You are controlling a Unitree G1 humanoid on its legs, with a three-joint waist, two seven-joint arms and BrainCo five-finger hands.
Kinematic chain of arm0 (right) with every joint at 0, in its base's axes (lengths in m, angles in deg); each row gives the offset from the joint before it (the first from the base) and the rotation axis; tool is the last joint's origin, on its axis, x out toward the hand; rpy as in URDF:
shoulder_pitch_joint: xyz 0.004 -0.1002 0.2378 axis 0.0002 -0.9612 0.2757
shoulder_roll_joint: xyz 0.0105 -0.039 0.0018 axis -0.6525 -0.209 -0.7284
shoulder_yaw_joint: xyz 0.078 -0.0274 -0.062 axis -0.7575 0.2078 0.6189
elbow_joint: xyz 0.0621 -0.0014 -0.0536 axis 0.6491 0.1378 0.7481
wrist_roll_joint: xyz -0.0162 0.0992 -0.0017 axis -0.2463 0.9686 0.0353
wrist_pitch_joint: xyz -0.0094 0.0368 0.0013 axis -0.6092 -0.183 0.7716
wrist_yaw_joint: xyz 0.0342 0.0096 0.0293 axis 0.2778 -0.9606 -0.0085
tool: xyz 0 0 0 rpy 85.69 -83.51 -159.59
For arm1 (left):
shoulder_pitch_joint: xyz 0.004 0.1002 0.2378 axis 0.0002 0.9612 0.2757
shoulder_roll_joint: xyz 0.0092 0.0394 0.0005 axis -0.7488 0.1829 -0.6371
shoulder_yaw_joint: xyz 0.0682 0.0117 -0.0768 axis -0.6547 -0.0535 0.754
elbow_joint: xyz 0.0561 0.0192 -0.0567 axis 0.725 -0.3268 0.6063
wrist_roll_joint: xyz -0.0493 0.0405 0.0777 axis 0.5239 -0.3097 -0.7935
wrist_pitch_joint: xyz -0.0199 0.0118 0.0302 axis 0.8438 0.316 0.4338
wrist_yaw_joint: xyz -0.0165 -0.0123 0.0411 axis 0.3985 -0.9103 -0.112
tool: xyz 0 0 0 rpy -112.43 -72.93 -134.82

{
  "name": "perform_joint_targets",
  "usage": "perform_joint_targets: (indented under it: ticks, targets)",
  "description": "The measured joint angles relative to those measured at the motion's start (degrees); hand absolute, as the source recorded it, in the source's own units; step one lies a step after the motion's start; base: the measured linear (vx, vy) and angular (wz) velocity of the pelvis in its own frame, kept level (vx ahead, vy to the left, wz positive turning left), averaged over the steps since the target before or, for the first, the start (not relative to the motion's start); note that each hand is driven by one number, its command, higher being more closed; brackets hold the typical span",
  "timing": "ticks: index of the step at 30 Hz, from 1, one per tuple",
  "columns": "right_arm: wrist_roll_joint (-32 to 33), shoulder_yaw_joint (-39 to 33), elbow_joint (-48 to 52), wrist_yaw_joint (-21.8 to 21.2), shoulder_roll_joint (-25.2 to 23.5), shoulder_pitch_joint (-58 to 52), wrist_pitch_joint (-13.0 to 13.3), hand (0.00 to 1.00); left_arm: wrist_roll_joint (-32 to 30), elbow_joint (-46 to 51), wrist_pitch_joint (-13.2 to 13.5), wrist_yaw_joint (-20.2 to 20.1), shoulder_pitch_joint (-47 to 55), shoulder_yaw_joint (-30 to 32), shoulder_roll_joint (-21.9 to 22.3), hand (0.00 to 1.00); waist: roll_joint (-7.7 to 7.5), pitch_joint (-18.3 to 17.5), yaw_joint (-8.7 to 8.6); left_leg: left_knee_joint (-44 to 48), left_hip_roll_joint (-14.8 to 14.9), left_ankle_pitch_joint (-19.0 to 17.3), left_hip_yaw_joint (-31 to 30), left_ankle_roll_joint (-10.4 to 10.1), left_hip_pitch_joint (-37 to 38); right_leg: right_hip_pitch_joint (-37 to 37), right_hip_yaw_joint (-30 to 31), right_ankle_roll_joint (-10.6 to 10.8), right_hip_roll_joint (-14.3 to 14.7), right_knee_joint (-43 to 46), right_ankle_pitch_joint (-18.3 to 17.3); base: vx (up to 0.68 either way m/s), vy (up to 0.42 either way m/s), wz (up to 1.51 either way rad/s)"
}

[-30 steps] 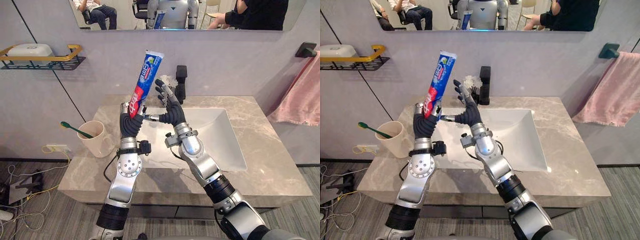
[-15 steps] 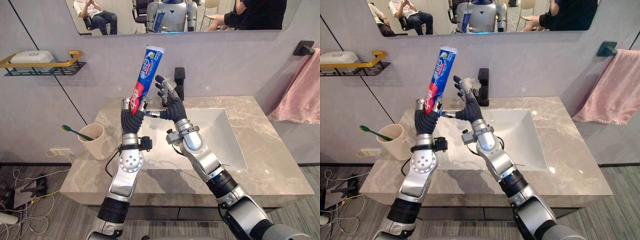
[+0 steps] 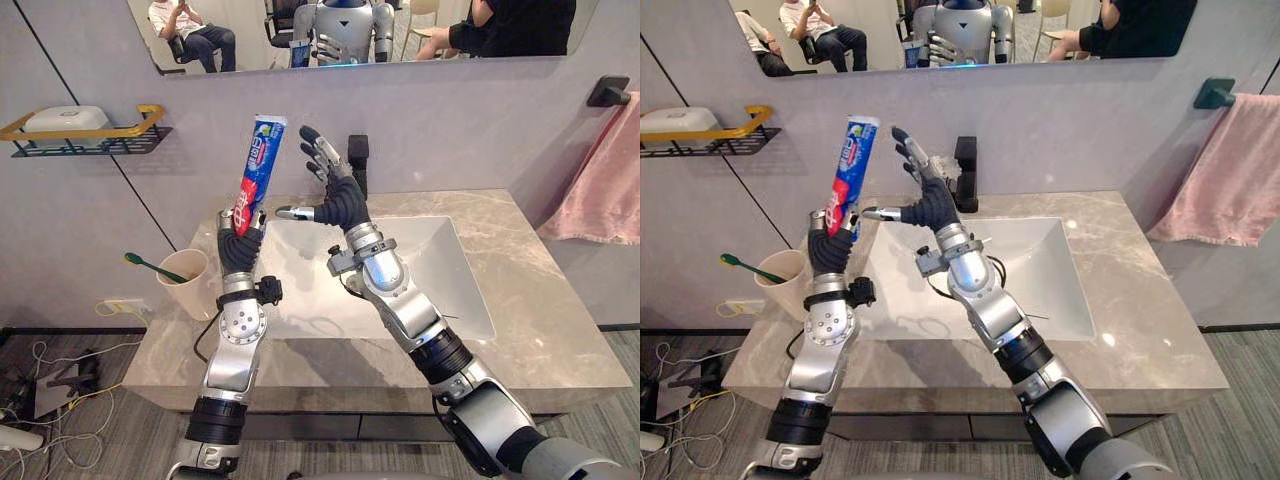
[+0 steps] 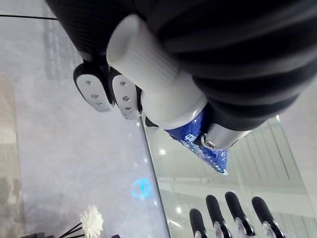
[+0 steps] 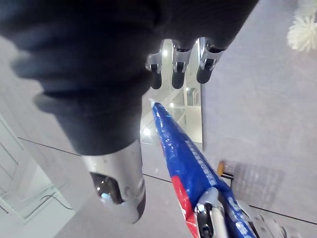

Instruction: Organize washtable

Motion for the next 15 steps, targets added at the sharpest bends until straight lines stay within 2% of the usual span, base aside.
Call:
perform_joint_targets:
  ticks: [7,15]
  targets:
    - [-1.54,-2.39,0.00,1.05,0.03,-0.91,0.01,0.00,0.01,0.01,0.00,0.89,1.39,0.82,0.03,1.00,0.75,0.46,-0.18,-0.03,0.03,-0.04,0.06,-0.05,0.53,0.51,-0.03,0.00,0.03,-0.18,0.00,0.00,0.000,0.00]
    - [-0.68,-2.87,0.02,1.05,-0.14,-3.01,0.09,0.00,0.02,0.18,0.01,0.93,1.82,2.11,0.30,1.00,0.74,0.47,-0.16,-0.05,0.08,-0.10,0.15,-0.10,0.53,0.45,0.00,0.01,0.07,-0.36,0.00,0.00,0.000,0.00]
